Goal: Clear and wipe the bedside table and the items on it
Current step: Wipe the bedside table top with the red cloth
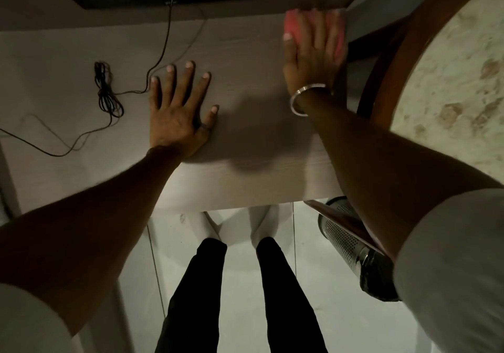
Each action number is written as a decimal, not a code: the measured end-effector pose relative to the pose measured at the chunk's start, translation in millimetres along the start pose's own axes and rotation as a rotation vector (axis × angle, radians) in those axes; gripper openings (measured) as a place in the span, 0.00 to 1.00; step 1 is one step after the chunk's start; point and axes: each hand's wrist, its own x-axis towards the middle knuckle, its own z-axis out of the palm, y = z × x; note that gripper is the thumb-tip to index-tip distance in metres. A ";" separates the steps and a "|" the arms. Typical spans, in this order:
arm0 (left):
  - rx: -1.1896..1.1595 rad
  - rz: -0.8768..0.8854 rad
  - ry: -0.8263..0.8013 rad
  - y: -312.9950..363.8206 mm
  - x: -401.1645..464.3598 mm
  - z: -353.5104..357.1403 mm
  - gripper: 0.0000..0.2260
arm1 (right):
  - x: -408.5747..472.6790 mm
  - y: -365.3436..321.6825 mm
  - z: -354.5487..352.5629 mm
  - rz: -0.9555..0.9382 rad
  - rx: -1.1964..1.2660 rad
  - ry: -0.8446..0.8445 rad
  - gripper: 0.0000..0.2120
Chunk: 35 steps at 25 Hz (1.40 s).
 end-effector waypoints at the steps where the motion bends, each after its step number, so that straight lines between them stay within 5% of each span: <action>1: -0.005 0.003 0.000 -0.1 0.4 0.6 0.31 | 0.9 0.0 1.0 0.061 -0.033 0.045 0.29; 3: 0.003 0.004 -0.002 0.1 0.6 2.4 0.31 | -1.6 5.9 5.6 -0.099 -0.096 0.015 0.30; 7: -0.005 0.009 -0.012 -1.3 0.8 1.4 0.31 | -6.7 3.3 1.4 0.072 -0.008 0.044 0.30; 9: 0.003 0.002 -0.020 0.6 1.2 1.9 0.30 | -28.7 1.9 10.5 -0.141 -0.029 -0.006 0.29; 12: 0.011 -0.011 -0.029 0.6 1.9 -0.4 0.30 | -69.8 4.6 13.2 0.025 0.067 0.059 0.28; 15: 0.010 -0.028 -0.033 6.8 -1.6 0.1 0.30 | -126.4 15.4 26.8 -0.194 0.066 -0.007 0.26; 17: -0.022 -0.101 -0.021 14.1 -11.5 2.2 0.30 | -161.8 18.2 27.0 0.043 0.122 0.053 0.27; 20: -0.044 -0.188 -0.023 30.8 -42.2 7.7 0.31 | -226.5 48.1 35.2 -0.183 0.077 -0.015 0.27; 23: -0.043 -0.183 -0.037 36.5 -75.6 11.4 0.31 | -259.1 51.7 33.1 0.090 0.077 0.024 0.26; 27: -0.029 -0.097 -0.048 26.2 -96.6 14.7 0.32 | -260.7 50.8 43.7 -0.607 0.002 -0.076 0.25; 30: 0.003 0.015 -0.042 -8.1 -104.0 14.2 0.30 | -247.8 19.0 48.3 -0.183 0.047 -0.003 0.26; 31: 0.022 0.039 -0.039 -20.0 -105.7 13.3 0.30 | -249.2 -1.9 50.3 -0.187 0.065 0.011 0.26; 34: 0.041 0.025 -0.008 -51.5 -107.3 6.4 0.30 | -219.2 -26.8 55.4 -0.968 -0.013 -0.131 0.25; 35: 0.046 0.011 0.004 -56.9 -108.3 4.9 0.30 | -195.4 -27.1 54.0 -0.977 -0.029 -0.099 0.25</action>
